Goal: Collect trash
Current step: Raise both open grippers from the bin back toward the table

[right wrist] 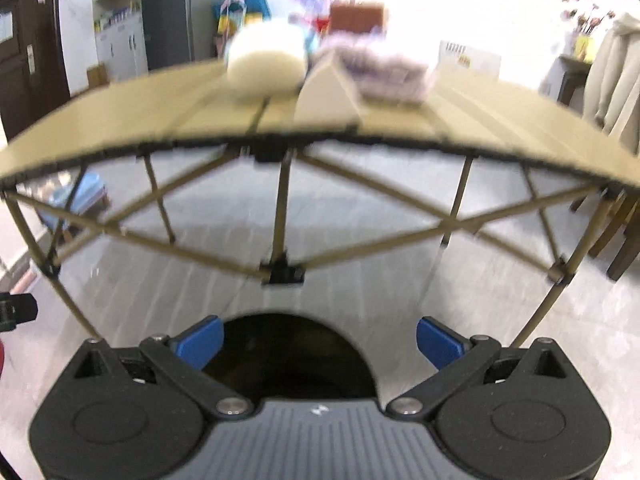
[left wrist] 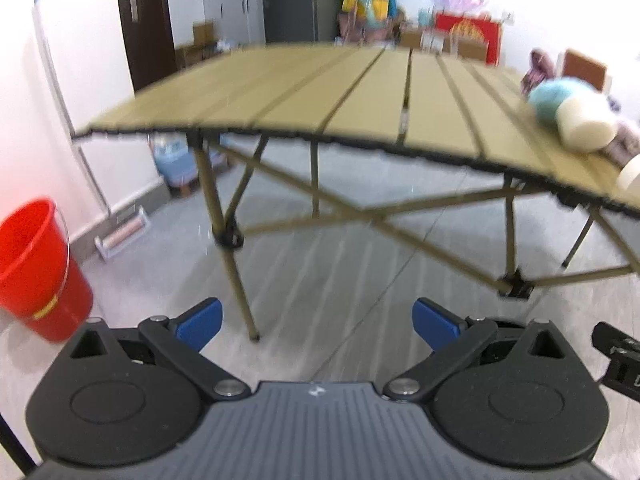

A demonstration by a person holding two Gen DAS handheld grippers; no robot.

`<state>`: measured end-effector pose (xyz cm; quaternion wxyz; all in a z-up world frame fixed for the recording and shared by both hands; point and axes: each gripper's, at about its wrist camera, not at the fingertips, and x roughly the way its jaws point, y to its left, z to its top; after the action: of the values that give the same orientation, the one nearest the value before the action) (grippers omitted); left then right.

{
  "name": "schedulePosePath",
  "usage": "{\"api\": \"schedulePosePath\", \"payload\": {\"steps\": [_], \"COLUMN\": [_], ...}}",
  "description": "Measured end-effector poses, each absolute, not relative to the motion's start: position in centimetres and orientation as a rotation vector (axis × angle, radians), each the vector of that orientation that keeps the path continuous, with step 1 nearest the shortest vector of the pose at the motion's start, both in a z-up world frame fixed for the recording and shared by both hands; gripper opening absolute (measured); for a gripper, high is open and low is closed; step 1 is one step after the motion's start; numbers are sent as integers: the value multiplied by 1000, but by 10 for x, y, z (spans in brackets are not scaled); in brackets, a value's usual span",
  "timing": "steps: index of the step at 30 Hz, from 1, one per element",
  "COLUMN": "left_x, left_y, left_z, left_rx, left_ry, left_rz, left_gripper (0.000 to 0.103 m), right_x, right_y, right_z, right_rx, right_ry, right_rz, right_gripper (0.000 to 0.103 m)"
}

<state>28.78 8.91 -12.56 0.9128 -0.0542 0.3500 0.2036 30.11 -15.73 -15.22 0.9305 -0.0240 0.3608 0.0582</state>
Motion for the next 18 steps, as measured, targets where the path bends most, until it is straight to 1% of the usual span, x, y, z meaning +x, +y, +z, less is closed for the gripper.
{"api": "schedulePosePath", "payload": {"steps": [10,18], "left_x": [292,308], "left_y": [59,43], "left_z": [-73,-46], "left_rx": [-119,-119], "left_ry": [558,482], "left_rz": [364,349], "left_gripper": [103,103], "right_x": [284,299], "right_y": [-183,-192], "right_z": [-96,-72], "right_rx": [-28,-5], "right_ry": [481,378], "right_rz": [135,164], "right_gripper": [103,103]}}
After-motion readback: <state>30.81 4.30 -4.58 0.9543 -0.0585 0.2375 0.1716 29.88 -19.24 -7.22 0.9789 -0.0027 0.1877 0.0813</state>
